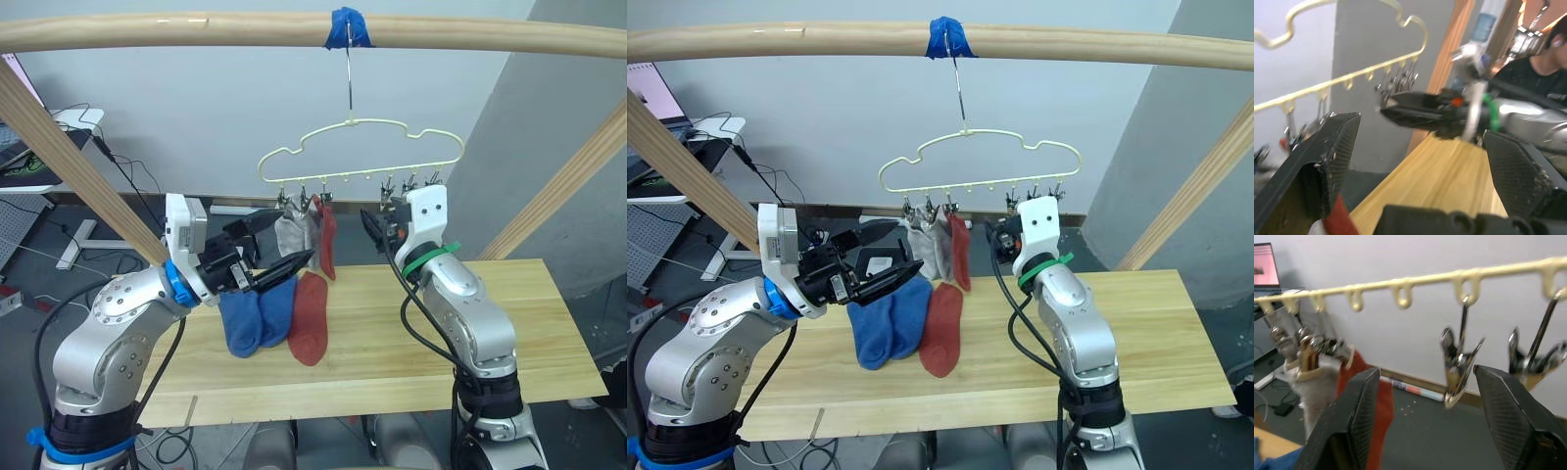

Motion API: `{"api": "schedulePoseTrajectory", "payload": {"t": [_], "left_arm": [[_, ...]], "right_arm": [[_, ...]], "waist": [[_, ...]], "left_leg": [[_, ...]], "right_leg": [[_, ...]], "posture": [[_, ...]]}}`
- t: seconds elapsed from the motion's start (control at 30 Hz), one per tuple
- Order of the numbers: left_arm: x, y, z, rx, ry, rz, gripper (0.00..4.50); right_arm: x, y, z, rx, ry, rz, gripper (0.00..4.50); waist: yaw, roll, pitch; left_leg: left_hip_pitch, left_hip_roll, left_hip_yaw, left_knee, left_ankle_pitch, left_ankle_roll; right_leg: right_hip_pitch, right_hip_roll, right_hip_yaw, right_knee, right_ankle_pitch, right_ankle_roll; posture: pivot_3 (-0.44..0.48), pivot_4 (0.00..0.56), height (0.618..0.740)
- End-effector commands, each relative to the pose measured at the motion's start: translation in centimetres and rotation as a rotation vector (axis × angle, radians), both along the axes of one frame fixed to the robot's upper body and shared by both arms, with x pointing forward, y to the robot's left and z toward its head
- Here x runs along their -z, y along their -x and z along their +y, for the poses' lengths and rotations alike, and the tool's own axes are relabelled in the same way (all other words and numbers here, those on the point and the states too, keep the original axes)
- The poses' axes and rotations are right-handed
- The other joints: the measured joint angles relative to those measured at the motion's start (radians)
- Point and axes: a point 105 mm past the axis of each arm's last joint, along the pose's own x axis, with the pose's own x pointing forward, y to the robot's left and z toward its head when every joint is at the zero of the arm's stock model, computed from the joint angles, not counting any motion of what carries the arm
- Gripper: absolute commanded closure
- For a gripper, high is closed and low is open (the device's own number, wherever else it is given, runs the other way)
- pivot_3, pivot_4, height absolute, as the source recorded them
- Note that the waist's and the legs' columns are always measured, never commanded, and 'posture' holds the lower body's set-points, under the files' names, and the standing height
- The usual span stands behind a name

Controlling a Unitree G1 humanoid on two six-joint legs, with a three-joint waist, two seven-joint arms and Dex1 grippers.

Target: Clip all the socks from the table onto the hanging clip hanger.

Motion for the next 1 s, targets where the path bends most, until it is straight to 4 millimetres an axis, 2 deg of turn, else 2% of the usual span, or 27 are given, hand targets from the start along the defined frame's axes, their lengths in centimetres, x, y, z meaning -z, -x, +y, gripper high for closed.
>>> {"api": "schedulePoseTrajectory", "payload": {"t": [0.03, 0.4, 1.0], "left_arm": [[-0.9, 0.6, -0.4, 0.022, 0.002, -0.037, 0.0], [-0.8, 0.6, -0.5, 0.023, -0.002, -0.039, 0.0], [-0.9, 0.4, -0.8, 0.017, 0.004, -0.05, 0.0]], "right_arm": [[-1.2, 0.0, 0.1, 0.006, -0.013, -0.052, 1.3], [-2.2, -0.6, 1.3, -0.012, -0.056, -0.079, 1.3], [-2.7, -1.1, 1.6, -0.008, -0.091, -0.085, 1.3]], "waist": [[0.0, 0.0, 0.0], [0.003, 0.002, 0.001], [0.003, 0.003, 0.002]], "left_leg": [[0.0, 0.0, 0.0, 0.0, 0.0, 0.0], [0.0, 0.0, 0.0, 0.0, 0.0, 0.0], [0.0, 0.0, 0.0, 0.0, 0.0, 0.0]], "right_leg": [[0.0, 0.0, 0.0, 0.0, 0.0, 0.0], [0.0, 0.001, 0.0, 0.0, 0.0, 0.0], [0.0, 0.001, 0.0, 0.0, 0.0, 0.0]], "posture": [[-0.066, 0.219, 0.74], [-0.066, 0.222, 0.74], [-0.064, 0.221, 0.74]]}}
